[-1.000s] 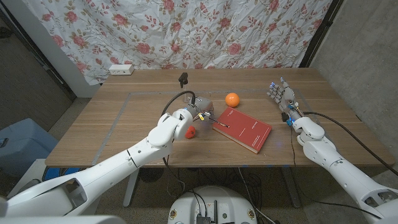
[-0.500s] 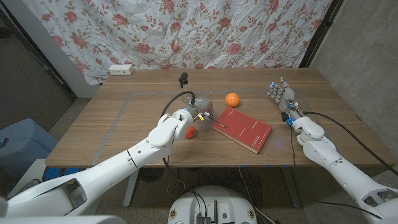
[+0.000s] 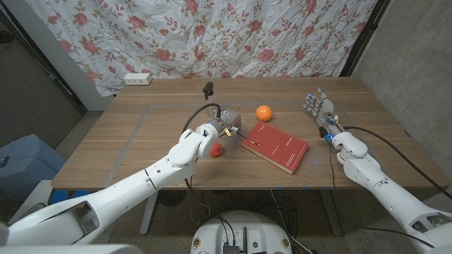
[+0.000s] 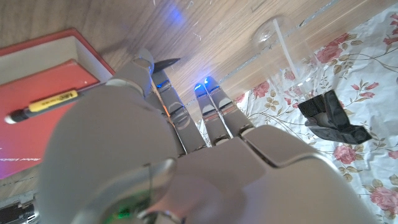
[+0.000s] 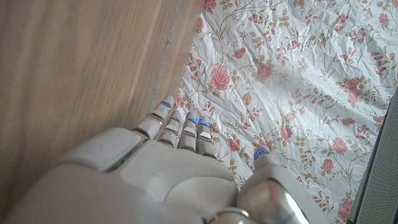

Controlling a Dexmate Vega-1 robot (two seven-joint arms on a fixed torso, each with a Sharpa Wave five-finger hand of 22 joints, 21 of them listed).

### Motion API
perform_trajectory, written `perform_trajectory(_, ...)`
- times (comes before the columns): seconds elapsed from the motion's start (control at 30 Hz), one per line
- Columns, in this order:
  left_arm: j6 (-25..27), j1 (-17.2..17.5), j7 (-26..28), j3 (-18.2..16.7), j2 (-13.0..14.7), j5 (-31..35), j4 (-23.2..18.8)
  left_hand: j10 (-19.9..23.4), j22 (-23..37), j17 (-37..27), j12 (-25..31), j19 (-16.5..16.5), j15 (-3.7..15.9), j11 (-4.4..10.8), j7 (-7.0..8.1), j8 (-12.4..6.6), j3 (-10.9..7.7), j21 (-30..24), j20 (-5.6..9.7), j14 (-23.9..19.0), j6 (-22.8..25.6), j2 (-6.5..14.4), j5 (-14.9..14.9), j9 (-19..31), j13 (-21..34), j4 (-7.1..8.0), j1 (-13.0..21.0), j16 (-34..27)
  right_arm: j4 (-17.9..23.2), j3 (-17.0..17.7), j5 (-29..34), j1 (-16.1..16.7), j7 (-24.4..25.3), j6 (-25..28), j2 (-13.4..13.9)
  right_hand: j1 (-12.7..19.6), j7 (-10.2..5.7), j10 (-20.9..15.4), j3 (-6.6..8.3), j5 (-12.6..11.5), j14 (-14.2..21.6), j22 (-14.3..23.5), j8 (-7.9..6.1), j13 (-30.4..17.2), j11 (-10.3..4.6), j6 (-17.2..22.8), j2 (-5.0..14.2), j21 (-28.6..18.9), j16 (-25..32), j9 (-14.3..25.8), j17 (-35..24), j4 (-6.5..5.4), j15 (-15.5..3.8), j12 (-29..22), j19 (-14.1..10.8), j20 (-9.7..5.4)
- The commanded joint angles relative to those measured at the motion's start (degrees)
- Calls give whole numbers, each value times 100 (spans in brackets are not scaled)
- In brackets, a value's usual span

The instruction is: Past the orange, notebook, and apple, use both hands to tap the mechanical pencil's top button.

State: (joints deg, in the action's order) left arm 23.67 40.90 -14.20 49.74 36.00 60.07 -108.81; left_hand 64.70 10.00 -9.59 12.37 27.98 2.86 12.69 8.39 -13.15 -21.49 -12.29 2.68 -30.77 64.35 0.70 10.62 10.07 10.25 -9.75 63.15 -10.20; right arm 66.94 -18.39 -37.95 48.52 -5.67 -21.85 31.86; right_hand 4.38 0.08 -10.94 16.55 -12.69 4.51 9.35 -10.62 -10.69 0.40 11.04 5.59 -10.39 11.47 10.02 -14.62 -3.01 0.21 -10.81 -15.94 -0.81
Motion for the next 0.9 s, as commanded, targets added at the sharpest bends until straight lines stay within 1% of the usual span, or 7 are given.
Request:
perform_trajectory(0.03,5,-18,122,-18,16,-72,29,182,32,-21,41,51,1024,9,0,-32,45,-36,638,-108,176,72,5,16,25,2,74,-43,-99,-41,37,-115,-40,12,-36,-5,-3,-30,41,-28,-13,15,-17,1,-5,32,37,-24,37,6,-16,9,-10,-14,-18,27)
perform_trajectory(0.13,12,-26,107,-37,32,-108,9,255,33,-23,49,51,1026,8,8,-24,53,-33,647,-141,211,93,3,15,29,3,92,-46,-124,-51,46,-142,-50,11,-44,-8,-2,-29,46,-28,-14,15,-17,1,-7,34,39,-25,38,6,-12,9,-6,-14,-19,26)
perform_trajectory(0.3,-2,-57,91,-45,70,-107,-10,358,36,-27,54,50,1033,13,-47,-12,67,-30,649,-205,271,122,-3,15,32,-1,128,-53,-129,-60,66,-160,-35,15,-44,-14,0,-29,48,-27,-15,15,-20,1,-8,43,36,-25,39,6,-9,8,-9,-14,-19,26)
perform_trajectory(0.5,84,-66,43,-86,83,-95,-58,401,37,-27,49,44,1037,14,-34,-2,79,-26,658,-229,298,123,-8,16,31,-9,152,-50,-86,-60,101,-157,19,31,-18,-23,-2,-30,51,-26,-14,15,-16,1,-9,35,33,-24,42,6,-5,7,-8,-14,-18,25)
perform_trajectory(0.73,169,-43,71,-191,46,-276,-102,432,37,-24,38,12,1034,16,-36,15,98,-11,661,-238,308,118,-13,17,31,-9,164,-40,-23,-55,124,-149,33,59,37,-33,3,-19,57,-26,-18,15,-15,1,-2,37,33,-25,43,6,1,6,-6,-10,-19,28)
perform_trajectory(0.8,97,-102,12,-267,79,-446,-120,440,37,-24,37,8,1033,16,-35,20,102,-9,665,-238,306,119,-14,18,31,-8,165,-37,-4,-52,141,-144,53,53,49,-36,0,-16,57,-26,-19,15,-15,1,2,37,31,-25,43,6,2,5,-4,-9,-19,24)
perform_trajectory(0.9,124,-114,60,-292,31,-554,-95,455,37,-23,31,4,1034,16,-26,31,110,-7,668,-238,305,119,-15,19,31,-6,169,-32,27,-50,151,-138,50,49,69,-39,1,-19,59,-26,-22,15,-15,1,3,38,29,-26,43,6,4,5,-6,-10,-21,25)
